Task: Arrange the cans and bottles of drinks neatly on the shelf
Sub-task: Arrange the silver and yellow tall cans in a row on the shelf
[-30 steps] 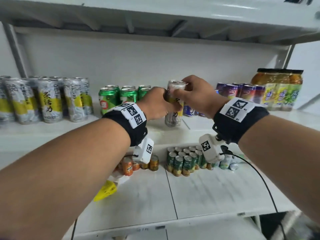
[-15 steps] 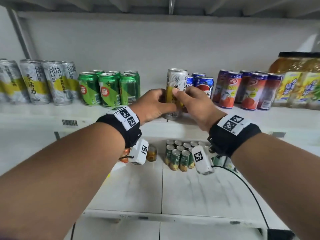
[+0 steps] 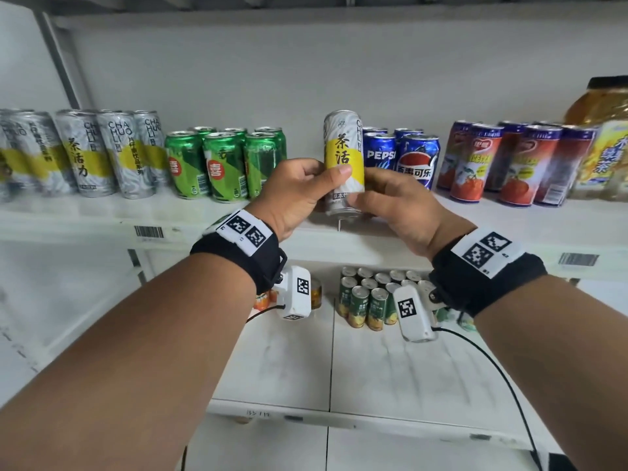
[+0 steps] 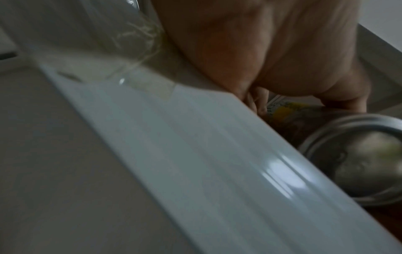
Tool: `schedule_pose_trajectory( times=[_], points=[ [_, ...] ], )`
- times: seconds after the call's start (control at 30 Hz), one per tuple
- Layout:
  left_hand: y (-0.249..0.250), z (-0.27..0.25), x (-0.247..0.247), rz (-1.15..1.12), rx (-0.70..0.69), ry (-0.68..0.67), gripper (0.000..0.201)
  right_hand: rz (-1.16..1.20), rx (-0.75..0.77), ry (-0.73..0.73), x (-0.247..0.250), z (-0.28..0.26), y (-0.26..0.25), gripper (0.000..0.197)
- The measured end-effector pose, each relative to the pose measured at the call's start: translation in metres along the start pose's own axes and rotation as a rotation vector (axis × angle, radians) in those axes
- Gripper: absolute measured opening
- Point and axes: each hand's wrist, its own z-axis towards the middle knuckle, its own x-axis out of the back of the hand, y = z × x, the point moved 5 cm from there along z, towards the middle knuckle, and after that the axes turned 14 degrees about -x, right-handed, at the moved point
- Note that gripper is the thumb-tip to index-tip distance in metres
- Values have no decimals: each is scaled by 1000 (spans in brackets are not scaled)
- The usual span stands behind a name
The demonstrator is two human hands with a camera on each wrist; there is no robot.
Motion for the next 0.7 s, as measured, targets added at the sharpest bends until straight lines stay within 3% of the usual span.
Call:
schedule_pose_trajectory(
  times=[0.23, 0.37, 0.5, 0.6, 0.7],
  points=[
    [0, 0, -2, 50, -14, -16, 32, -75, -24, 6, -3, -2, -2, 38],
    [-2, 3, 0, 6, 4, -24, 63, -12, -37, -12, 0, -1, -1, 41],
    [-4, 4, -1, -35, 6, -36, 65, 32, -38, -1, 1, 1, 1, 44],
    [-7, 4, 0, -39, -14, -78, 56, 80, -21, 40, 5, 3, 1, 35],
    [-5, 2, 2, -40, -58, -116, 59, 140, 4, 61, 6, 3, 1, 16]
  ],
)
